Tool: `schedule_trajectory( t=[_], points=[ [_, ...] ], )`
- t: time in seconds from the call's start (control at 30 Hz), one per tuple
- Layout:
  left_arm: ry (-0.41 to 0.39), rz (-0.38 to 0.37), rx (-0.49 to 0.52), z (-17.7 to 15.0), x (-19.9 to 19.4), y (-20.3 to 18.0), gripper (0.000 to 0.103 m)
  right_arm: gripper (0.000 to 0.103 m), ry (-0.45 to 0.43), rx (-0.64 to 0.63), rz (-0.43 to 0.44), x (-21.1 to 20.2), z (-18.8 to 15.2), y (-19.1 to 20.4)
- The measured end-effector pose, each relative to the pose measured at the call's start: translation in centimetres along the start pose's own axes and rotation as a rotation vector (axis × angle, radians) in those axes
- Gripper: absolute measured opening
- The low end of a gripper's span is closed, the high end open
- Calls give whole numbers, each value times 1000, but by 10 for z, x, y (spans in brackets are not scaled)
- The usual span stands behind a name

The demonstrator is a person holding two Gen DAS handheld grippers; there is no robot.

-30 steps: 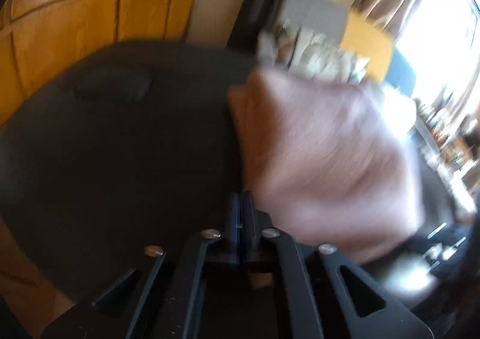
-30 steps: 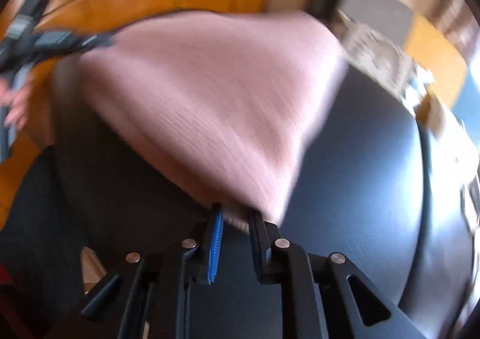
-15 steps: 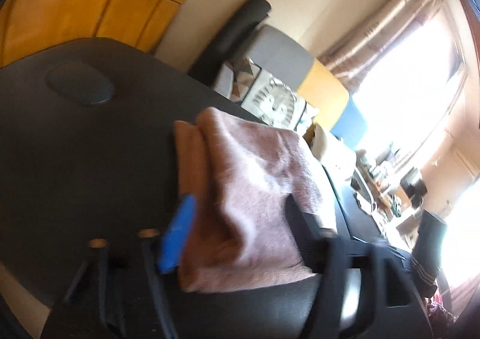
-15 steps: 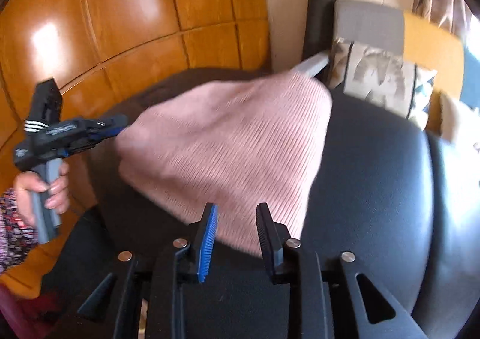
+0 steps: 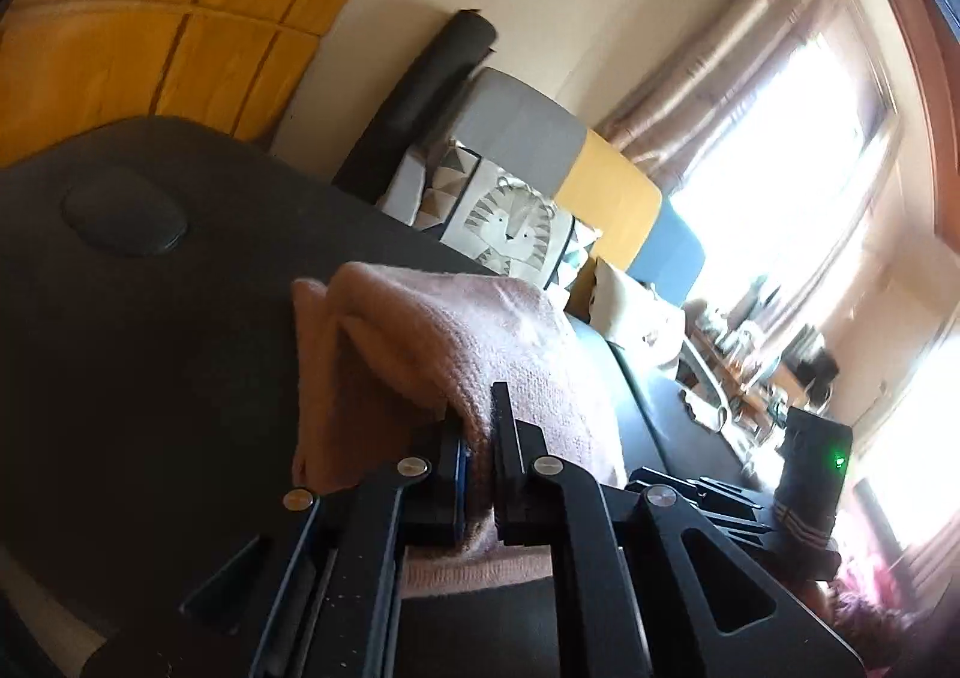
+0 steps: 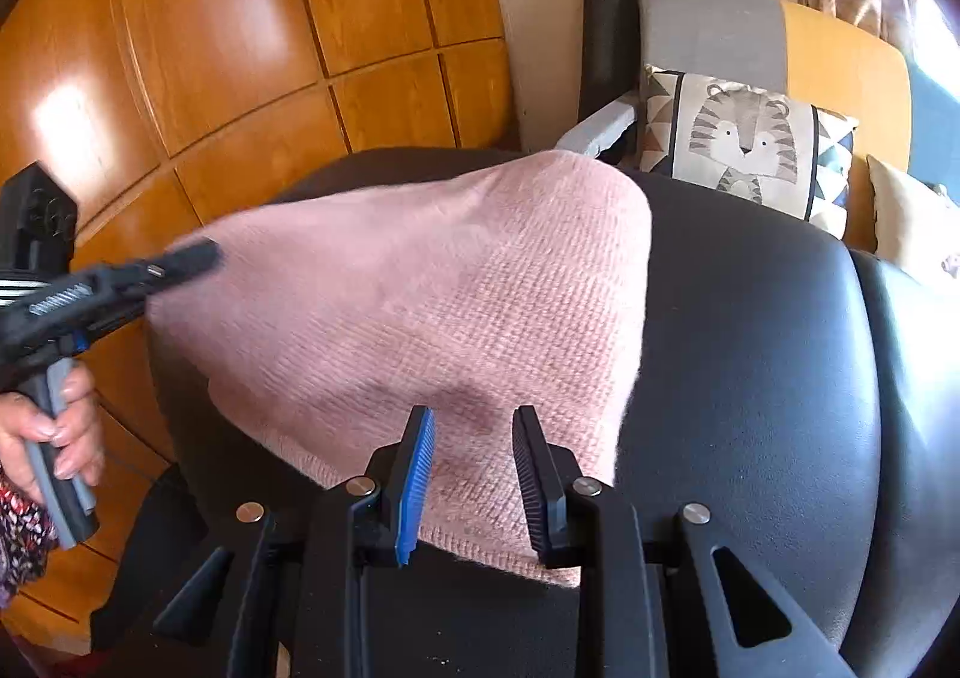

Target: Fold clothes

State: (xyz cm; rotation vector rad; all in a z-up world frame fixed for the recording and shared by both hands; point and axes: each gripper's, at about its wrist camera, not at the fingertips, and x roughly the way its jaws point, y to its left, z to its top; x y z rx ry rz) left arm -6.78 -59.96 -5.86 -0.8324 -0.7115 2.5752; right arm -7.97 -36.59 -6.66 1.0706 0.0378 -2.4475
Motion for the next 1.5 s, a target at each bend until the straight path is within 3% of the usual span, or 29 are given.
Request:
schedule_trajectory(
  t=[0.1,0.27,0.4,0.6,0.7,0.73,0.77,0.83,0.9,0.97,1.03,1.13,1.17,1.3,1.4,1.5],
  points=[
    [51,130,38,-19,13,12,5,27,-1,8,4,0,2,-1],
    [96,241,16,-42,33,38,7,27,-20,-35,9,3,16,2],
    [68,284,62,-48,36,30,9,27,-72,-45,-16,7,39,0],
    [45,299,68,-60,20,39,13,27,-46,-6,13,51,72,-6],
    [35,324,71,-63,16,43,30,31,45,-58,9,89,68,0],
    [31,329,60,-63,14,45,45,33,57,-101,-16,96,64,6],
    [25,326,16,-60,8,49,52,34,52,-141,-34,99,62,11],
    [4,325,-69,-53,-5,58,53,35,46,-205,-62,102,58,19],
    [-87,353,-125,-42,-25,57,52,35,57,-214,-61,101,58,19],
    [-161,343,-109,-26,-35,43,51,35,43,-215,-45,100,56,18],
    [-182,297,-51,-6,-33,21,51,36,14,-212,-39,98,52,16],
    [-175,233,64,15,-17,-13,52,36,-31,-206,-30,95,46,14],
    [-170,220,105,19,-9,-23,56,36,-46,-204,-26,94,44,13],
    [-56,238,222,21,48,-39,57,36,-105,-196,-14,90,36,9],
    [55,341,217,15,94,-21,57,36,-111,-198,-3,91,41,5],
    [42,374,135,9,100,3,52,36,-115,-199,14,90,44,2]
  ],
)
